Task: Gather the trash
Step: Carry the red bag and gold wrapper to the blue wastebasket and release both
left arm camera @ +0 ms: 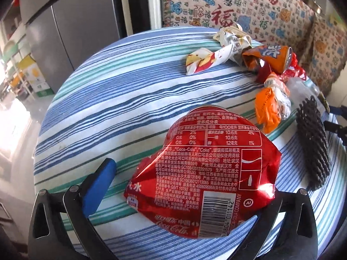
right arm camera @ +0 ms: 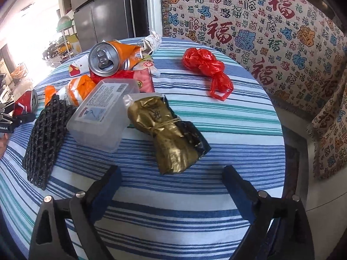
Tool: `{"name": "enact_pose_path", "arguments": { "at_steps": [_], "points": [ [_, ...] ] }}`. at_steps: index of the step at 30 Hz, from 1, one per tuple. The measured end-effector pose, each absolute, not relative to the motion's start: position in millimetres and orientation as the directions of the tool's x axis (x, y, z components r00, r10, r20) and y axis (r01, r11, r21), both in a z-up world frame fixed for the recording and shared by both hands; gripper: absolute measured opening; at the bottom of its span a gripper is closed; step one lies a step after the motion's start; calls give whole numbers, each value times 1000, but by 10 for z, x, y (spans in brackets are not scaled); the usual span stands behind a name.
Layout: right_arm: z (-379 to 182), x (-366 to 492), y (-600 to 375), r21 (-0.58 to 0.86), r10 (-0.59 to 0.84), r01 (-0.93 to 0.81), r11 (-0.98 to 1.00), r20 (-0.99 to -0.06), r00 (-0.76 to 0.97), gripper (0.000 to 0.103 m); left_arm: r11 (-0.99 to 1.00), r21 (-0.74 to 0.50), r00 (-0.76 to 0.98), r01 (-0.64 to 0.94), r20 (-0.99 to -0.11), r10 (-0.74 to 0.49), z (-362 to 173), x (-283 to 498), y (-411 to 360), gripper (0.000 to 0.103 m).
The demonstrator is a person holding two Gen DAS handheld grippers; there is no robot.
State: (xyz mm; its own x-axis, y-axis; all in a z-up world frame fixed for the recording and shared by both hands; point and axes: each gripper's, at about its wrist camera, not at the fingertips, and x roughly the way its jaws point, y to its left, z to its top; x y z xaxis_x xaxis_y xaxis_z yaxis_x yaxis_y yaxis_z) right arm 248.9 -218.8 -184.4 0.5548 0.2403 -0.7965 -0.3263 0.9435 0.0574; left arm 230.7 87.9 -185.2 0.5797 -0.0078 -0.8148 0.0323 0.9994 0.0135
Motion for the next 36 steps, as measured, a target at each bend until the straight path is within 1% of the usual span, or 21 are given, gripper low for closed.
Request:
{"name": "enact_pose_path", "arguments": {
  "at_steps": [1,8,15,16,18,19,20,21,22,23,28,36],
  "points": [
    [-1855,2527,-2201,60,239,-319,946,-795,558,103,1000,14,581,26,-814,-3,-1863,2305,858,103],
    [-1874,2821,-2177,58,220,-295,954,-805,551,103,998,21,586,-59,-809,52,-1874,2268,836,103],
    [-1914,2911,-2156,53,207,-280,959,-804,557,103,998,18,586,-56,-809,47,-1879,2283,880,103],
    [-1915,2903,-2162,54,207,-279,959,-806,555,102,999,20,585,-49,-810,45,-1876,2276,881,103],
    [-1892,2868,-2170,55,207,-279,959,-807,553,92,999,19,585,-37,-810,37,-1873,2251,890,103],
    [-1860,2841,-2167,55,213,-289,956,-807,551,76,999,18,587,-32,-809,34,-1870,2238,892,101],
    [-1828,2810,-2168,52,217,-299,953,-805,552,50,1000,15,595,-27,-803,28,-1861,2223,890,98],
    [-1811,2791,-2178,48,214,-301,953,-807,550,38,1000,15,608,-21,-793,24,-1848,2192,890,87],
    [-1806,2772,-2190,44,206,-294,955,-811,547,36,1000,13,619,-14,-785,19,-1834,2175,889,76],
    [-1805,2755,-2208,46,202,-285,957,-813,546,36,1000,10,626,-9,-780,14,-1824,2170,886,72],
    [-1765,2669,-2304,68,190,-233,970,-811,553,35,1000,-15,653,-23,-757,3,-1789,2143,931,71],
    [-1621,2533,-2397,126,222,-205,971,-802,555,35,1000,9,668,-29,-744,26,-1763,2123,877,70]
  ]
}}
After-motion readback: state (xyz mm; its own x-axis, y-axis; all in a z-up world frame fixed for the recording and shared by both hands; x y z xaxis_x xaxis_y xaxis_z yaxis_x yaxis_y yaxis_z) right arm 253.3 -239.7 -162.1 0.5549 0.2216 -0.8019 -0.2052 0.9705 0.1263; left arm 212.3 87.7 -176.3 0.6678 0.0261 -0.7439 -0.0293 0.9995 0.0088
